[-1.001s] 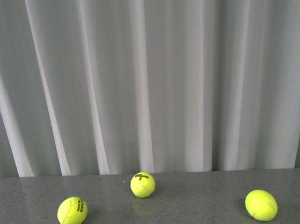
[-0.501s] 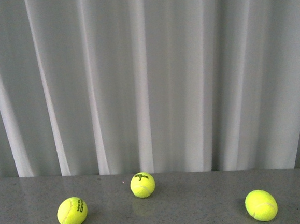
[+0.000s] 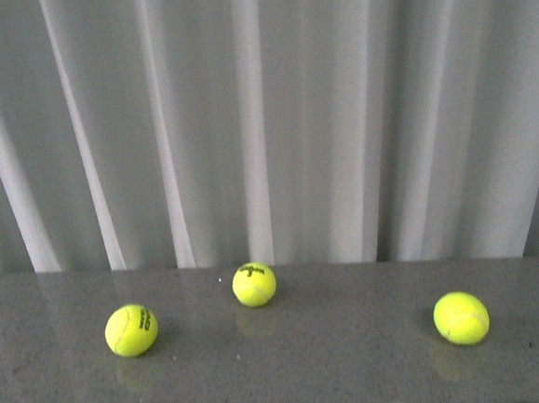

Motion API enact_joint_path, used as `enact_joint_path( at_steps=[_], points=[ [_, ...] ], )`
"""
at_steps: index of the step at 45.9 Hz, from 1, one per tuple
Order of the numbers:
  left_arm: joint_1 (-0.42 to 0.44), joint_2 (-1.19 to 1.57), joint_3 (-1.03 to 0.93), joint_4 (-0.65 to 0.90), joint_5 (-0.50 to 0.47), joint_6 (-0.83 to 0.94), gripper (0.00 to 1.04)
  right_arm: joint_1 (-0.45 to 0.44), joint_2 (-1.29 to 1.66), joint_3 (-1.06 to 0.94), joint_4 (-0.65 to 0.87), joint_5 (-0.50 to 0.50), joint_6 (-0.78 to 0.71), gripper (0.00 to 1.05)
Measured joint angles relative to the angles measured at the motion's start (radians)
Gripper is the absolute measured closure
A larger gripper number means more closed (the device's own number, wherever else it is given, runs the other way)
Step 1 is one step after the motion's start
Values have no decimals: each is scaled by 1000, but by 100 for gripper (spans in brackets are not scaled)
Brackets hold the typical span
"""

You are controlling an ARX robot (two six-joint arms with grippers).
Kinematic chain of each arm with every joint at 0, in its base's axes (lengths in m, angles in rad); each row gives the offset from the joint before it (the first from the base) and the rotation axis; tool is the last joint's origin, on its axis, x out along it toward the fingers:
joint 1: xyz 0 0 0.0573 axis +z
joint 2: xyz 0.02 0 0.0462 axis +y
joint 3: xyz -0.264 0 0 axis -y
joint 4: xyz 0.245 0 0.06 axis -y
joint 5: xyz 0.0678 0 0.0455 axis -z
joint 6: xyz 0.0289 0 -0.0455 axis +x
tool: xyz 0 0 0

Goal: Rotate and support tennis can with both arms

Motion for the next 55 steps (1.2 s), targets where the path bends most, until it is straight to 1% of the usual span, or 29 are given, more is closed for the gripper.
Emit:
enact_joint_path(
  at_steps=[3,6,9,10,13,17,23,33,35,40,45,55],
  points=[
    [21,180,42,128,110,-28,7,-1,0,0,0,0,0,7],
    [46,430,108,278,256,-46,7,-1,0,0,0,0,0,7],
    [50,640,163,366,378,-53,7,-1,0,0,0,0,0,7],
    [48,715,180,393,404,-55,7,-1,0,0,0,0,0,7],
    [36,867,213,459,439,-74,7,-1,0,0,0,0,0,7],
    [9,1017,245,523,451,-109,7,-1,0,0,0,0,0,7],
    [-35,1131,264,578,463,-143,7,-1,0,0,0,0,0,7],
    [-117,1250,325,616,478,-174,7,-1,0,0,0,0,0,7],
    [-131,1273,335,625,494,-184,7,-1,0,0,0,0,0,7],
    [-160,1317,347,686,521,-228,7,-1,0,0,0,0,0,7],
    [-193,1359,370,728,509,-276,7,-1,0,0,0,0,0,7],
    [-256,1452,393,828,521,-371,7,-1,0,0,0,0,0,7]
  ],
)
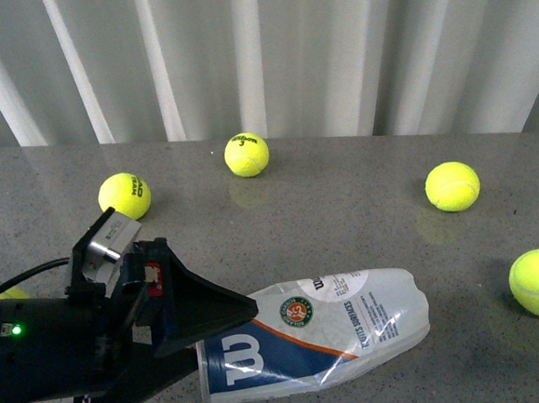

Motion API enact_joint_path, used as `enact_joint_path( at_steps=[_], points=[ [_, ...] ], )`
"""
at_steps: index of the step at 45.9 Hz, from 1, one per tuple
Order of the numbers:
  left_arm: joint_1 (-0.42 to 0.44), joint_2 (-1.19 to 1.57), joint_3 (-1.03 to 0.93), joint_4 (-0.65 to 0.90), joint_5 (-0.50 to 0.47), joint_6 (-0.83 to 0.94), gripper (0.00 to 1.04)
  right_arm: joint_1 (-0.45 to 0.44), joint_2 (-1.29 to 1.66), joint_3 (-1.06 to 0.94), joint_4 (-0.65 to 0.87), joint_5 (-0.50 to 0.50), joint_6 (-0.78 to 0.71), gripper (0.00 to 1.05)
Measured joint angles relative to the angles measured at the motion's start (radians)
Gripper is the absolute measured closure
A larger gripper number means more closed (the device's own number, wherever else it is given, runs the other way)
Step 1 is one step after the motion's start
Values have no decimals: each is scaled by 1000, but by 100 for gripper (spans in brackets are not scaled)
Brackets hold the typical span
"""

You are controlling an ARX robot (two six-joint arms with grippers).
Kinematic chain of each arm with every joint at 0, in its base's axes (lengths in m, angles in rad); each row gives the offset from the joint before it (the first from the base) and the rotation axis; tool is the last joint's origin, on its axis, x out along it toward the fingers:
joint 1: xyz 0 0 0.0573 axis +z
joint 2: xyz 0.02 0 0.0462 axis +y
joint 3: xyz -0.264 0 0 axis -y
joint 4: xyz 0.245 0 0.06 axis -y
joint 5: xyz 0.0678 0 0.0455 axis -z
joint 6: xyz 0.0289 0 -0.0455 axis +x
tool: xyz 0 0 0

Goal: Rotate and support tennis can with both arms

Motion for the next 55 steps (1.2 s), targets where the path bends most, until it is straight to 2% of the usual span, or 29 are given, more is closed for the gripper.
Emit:
enact_joint_path(
  at_steps=[10,19,23,27,33,36,42,45,49,52,55],
  points=[
    [-42,74,34,87,-8,-101,9,0,0,0,0,0,0,7],
    [-43,171,80,200,-43,-235,46,0,0,0,0,0,0,7],
    [-42,174,81,201,-45,-259,62,0,0,0,0,0,0,7],
    [-42,163,79,193,-44,-262,73,0,0,0,0,0,0,7],
    [-34,127,70,154,-59,-274,94,0,0,0,0,0,0,7],
    [-29,106,65,126,-64,-282,101,0,0,0,0,0,0,7],
    [-23,30,36,111,-76,-306,101,0,0,0,0,0,0,7],
    [-23,-42,24,33,-86,-303,101,0,0,0,0,0,0,7],
    [-29,-171,35,-159,-97,-239,101,0,0,0,0,0,0,7],
    [-43,-297,95,-387,-126,-127,101,0,0,0,0,0,0,7],
    [-66,-397,221,-656,-207,36,101,0,0,0,0,0,0,7]
  ],
)
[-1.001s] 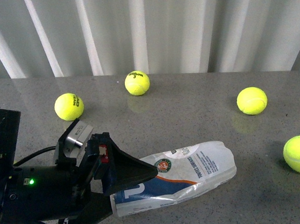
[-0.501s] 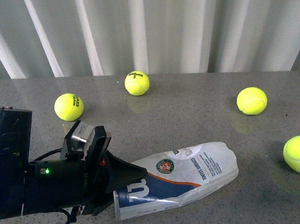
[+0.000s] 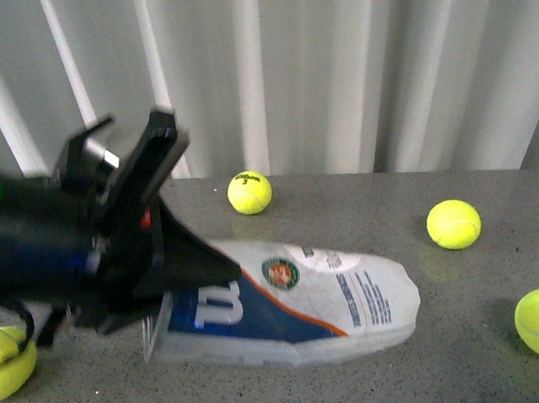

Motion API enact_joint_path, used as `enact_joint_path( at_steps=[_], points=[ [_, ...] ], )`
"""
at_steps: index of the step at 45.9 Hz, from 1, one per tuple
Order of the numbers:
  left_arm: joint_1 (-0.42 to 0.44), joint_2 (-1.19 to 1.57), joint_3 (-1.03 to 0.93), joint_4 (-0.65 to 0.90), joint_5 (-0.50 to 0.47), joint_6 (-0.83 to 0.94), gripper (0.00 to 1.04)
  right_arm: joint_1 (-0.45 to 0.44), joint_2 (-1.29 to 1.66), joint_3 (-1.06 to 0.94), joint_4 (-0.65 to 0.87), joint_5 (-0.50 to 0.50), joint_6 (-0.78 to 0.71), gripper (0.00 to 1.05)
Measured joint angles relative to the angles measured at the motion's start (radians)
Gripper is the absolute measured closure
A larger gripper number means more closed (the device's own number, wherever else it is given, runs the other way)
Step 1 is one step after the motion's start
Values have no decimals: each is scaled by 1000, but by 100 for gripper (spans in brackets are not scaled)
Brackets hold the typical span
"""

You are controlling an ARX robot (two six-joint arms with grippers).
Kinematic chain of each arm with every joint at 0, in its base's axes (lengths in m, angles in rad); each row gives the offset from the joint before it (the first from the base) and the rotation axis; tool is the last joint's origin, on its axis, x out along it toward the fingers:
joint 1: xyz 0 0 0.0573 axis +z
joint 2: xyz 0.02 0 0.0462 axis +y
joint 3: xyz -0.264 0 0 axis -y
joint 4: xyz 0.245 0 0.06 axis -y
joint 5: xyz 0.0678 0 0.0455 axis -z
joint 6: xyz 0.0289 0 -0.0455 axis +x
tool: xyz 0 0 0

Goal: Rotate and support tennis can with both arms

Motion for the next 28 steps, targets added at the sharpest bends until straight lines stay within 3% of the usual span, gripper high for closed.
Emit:
enact_joint_path(
  at_steps=[7,13,21,28],
  points=[
    [-74,-11,379,-589,-310,445,101,0,0,0,0,0,0,7],
    [-126,80,638,-855,-542,707,101,0,0,0,0,0,0,7],
    [-177,181,867,-995,-727,878,101,0,0,0,0,0,0,7],
    [-228,254,964,-1061,-795,962,101,0,0,0,0,0,0,7]
  ],
)
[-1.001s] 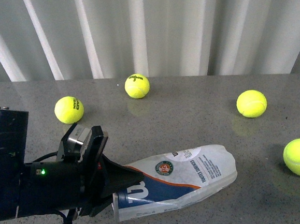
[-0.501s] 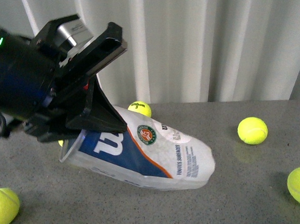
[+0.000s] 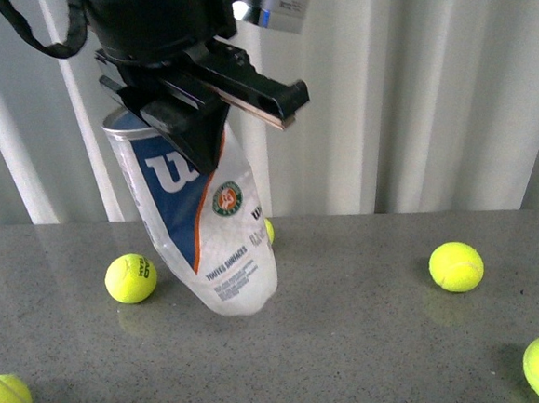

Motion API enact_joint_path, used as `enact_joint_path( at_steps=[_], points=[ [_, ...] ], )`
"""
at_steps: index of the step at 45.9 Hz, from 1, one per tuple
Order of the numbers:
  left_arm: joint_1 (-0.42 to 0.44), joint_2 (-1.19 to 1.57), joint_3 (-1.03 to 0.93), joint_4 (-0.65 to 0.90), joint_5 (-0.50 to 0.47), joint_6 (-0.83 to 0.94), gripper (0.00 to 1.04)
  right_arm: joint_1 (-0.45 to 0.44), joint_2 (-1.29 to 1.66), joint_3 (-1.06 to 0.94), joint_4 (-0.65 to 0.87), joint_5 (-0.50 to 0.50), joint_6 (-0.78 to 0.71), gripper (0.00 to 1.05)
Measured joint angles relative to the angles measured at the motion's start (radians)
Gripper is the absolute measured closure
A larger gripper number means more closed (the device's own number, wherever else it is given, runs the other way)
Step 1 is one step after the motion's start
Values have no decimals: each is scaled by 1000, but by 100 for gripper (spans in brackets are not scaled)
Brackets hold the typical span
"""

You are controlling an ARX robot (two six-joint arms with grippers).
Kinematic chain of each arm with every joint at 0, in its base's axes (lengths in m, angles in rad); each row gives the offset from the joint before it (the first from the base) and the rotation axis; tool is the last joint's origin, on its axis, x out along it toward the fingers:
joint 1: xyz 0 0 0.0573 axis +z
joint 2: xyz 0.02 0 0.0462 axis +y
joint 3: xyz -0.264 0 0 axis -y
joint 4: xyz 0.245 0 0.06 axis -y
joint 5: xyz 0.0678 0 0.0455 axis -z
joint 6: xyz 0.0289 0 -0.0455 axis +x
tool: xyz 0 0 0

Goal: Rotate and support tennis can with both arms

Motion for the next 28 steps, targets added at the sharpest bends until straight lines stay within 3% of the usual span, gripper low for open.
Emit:
enact_joint_path(
  at_steps=[12,28],
  points=[
    [-26,116,-11,-8,-46,56,101,0,0,0,0,0,0,7],
    [-27,136,-119,61,-4,44,101,0,0,0,0,0,0,7]
  ],
)
